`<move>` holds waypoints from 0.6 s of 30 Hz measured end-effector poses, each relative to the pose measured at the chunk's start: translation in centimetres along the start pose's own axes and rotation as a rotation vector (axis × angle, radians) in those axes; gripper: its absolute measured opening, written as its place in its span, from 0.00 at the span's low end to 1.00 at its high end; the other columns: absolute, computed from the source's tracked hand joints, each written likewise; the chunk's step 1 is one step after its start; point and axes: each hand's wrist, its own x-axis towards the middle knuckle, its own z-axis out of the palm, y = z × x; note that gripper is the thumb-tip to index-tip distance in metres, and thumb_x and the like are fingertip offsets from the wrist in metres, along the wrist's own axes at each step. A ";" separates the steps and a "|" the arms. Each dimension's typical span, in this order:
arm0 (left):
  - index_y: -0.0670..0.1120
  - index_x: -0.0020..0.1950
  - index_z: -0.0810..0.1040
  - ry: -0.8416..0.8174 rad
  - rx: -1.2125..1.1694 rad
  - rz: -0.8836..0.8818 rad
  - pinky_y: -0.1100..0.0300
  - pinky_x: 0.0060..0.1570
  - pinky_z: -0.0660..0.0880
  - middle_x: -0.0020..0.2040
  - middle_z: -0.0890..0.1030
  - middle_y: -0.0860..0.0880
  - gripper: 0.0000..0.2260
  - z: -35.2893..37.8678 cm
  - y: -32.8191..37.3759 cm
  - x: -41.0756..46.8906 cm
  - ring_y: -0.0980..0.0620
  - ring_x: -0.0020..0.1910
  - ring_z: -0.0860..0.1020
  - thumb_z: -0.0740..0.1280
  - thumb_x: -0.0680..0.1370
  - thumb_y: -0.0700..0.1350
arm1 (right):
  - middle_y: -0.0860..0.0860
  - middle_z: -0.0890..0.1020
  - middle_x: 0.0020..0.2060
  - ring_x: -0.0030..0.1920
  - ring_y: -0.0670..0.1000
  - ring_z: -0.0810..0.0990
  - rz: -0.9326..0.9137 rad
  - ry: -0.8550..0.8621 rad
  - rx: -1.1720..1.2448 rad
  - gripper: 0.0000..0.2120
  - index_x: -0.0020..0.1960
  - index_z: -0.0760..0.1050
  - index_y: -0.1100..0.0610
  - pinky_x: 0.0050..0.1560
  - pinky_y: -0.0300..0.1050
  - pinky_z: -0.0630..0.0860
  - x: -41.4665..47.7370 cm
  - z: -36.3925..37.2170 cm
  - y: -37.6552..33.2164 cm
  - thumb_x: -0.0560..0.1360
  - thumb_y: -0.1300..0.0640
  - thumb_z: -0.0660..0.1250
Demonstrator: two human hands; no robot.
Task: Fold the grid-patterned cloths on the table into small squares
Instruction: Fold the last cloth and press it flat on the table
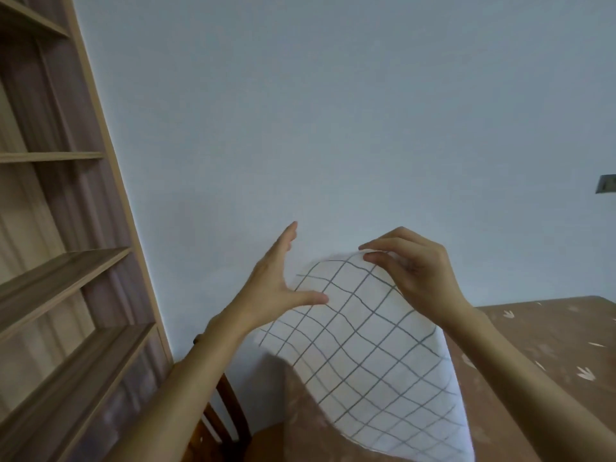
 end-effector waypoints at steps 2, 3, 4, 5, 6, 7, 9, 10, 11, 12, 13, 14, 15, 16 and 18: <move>0.56 0.78 0.60 -0.034 -0.104 0.025 0.65 0.65 0.69 0.72 0.73 0.56 0.49 1.2 0.3 1.5 0.58 0.68 0.73 0.83 0.64 0.50 | 0.53 0.83 0.43 0.43 0.48 0.83 -0.009 -0.040 0.034 0.07 0.50 0.84 0.61 0.44 0.37 0.77 0.4 0.0 -0.5 0.74 0.68 0.71; 0.52 0.74 0.69 -0.027 -0.158 0.032 0.63 0.60 0.75 0.64 0.80 0.51 0.39 1.6 0.2 2.2 0.54 0.62 0.79 0.83 0.66 0.45 | 0.53 0.83 0.44 0.43 0.48 0.83 -0.008 -0.045 0.029 0.06 0.51 0.84 0.60 0.44 0.38 0.77 0.5 -0.1 -0.6 0.75 0.65 0.71; 0.46 0.65 0.77 -0.006 -0.187 0.035 0.59 0.55 0.79 0.55 0.84 0.47 0.27 1.9 -0.1 3.0 0.49 0.54 0.83 0.81 0.68 0.40 | 0.52 0.84 0.44 0.43 0.48 0.83 0.007 -0.046 0.015 0.06 0.51 0.84 0.59 0.44 0.38 0.77 0.6 -0.2 -0.7 0.75 0.61 0.72; 0.41 0.55 0.82 0.031 -0.197 0.046 0.56 0.51 0.81 0.48 0.85 0.45 0.15 2.1 -0.3 3.6 0.47 0.47 0.84 0.79 0.70 0.38 | 0.51 0.84 0.45 0.44 0.46 0.83 0.051 -0.056 -0.001 0.08 0.52 0.84 0.57 0.45 0.38 0.77 0.6 -0.5 -0.9 0.74 0.57 0.73; 0.39 0.48 0.83 0.068 -0.204 0.059 0.56 0.47 0.80 0.43 0.84 0.44 0.08 2.1 -0.3 3.7 0.49 0.42 0.82 0.78 0.72 0.37 | 0.47 0.84 0.46 0.46 0.42 0.82 0.132 -0.084 -0.019 0.13 0.54 0.83 0.54 0.47 0.36 0.76 0.6 -0.9 -0.7 0.71 0.52 0.76; 0.40 0.44 0.83 0.102 -0.226 0.058 0.58 0.46 0.79 0.42 0.84 0.43 0.05 1.9 -0.1 3.8 0.52 0.40 0.81 0.77 0.72 0.34 | 0.43 0.83 0.48 0.48 0.39 0.80 0.250 -0.143 -0.039 0.19 0.57 0.81 0.49 0.49 0.33 0.75 0.5 -1.6 -0.4 0.68 0.47 0.78; 0.47 0.43 0.84 0.178 -0.239 0.045 0.66 0.46 0.78 0.43 0.86 0.48 0.13 1.1 0.7 3.7 0.58 0.41 0.83 0.75 0.69 0.29 | 0.39 0.82 0.50 0.46 0.38 0.80 0.508 -0.348 -0.059 0.30 0.60 0.78 0.42 0.48 0.33 0.76 -0.1 -2.8 0.7 0.61 0.41 0.81; 0.47 0.43 0.84 0.200 -0.241 0.043 0.68 0.45 0.77 0.43 0.86 0.50 0.16 0.5 1.1 3.5 0.60 0.41 0.83 0.74 0.68 0.26 | 0.41 0.83 0.48 0.43 0.39 0.80 0.588 -0.456 -0.063 0.29 0.58 0.78 0.42 0.45 0.36 0.76 -0.6 -3.3 1.7 0.59 0.39 0.82; 0.46 0.44 0.84 0.208 -0.230 0.042 0.70 0.43 0.77 0.43 0.86 0.50 0.17 -0.1 1.3 3.2 0.62 0.41 0.83 0.73 0.67 0.25 | 0.44 0.84 0.44 0.39 0.40 0.80 0.642 -0.555 -0.067 0.26 0.53 0.80 0.44 0.42 0.37 0.76 -1.2 -3.5 2.4 0.58 0.39 0.82; 0.45 0.44 0.84 0.208 -0.218 0.050 0.71 0.42 0.78 0.43 0.85 0.51 0.17 -0.6 1.3 2.9 0.63 0.41 0.83 0.71 0.67 0.23 | 0.46 0.85 0.41 0.37 0.42 0.80 0.680 -0.652 -0.084 0.22 0.47 0.81 0.45 0.41 0.38 0.76 -1.9 -3.5 3.0 0.58 0.38 0.81; 0.45 0.45 0.84 0.217 -0.198 0.065 0.71 0.41 0.78 0.44 0.85 0.51 0.17 -1.1 1.2 2.6 0.63 0.42 0.83 0.70 0.68 0.23 | 0.47 0.85 0.40 0.37 0.42 0.81 0.700 -0.743 -0.128 0.19 0.42 0.82 0.46 0.43 0.39 0.78 -2.6 -3.2 3.4 0.58 0.37 0.80; 0.45 0.45 0.84 0.233 -0.170 0.074 0.69 0.42 0.79 0.44 0.85 0.51 0.16 -1.7 1.0 2.2 0.62 0.43 0.83 0.71 0.70 0.25 | 0.45 0.85 0.41 0.40 0.42 0.82 0.701 -0.820 -0.175 0.16 0.40 0.82 0.45 0.46 0.40 0.80 -3.6 -2.6 4.1 0.59 0.37 0.79; 0.47 0.44 0.84 0.253 -0.145 0.076 0.64 0.45 0.80 0.44 0.86 0.52 0.14 -2.4 0.7 1.9 0.59 0.44 0.83 0.72 0.71 0.27 | 0.43 0.85 0.43 0.44 0.42 0.83 0.695 -0.873 -0.207 0.12 0.40 0.82 0.44 0.50 0.42 0.80 -4.5 -1.9 4.3 0.62 0.40 0.78; 0.48 0.45 0.84 0.277 -0.120 0.074 0.60 0.48 0.80 0.44 0.86 0.52 0.13 -3.0 0.4 1.6 0.56 0.45 0.84 0.73 0.71 0.29 | 0.42 0.84 0.44 0.46 0.42 0.82 0.695 -0.890 -0.210 0.08 0.41 0.82 0.44 0.52 0.43 0.80 -5.3 -1.1 4.6 0.65 0.43 0.76; 0.49 0.45 0.85 0.329 -0.113 0.069 0.54 0.50 0.81 0.44 0.86 0.52 0.09 -4.2 0.0 1.1 0.52 0.47 0.84 0.74 0.72 0.34 | 0.41 0.84 0.44 0.46 0.43 0.82 0.705 -0.839 -0.178 0.05 0.43 0.81 0.46 0.52 0.44 0.81 -6.7 0.5 4.8 0.70 0.47 0.70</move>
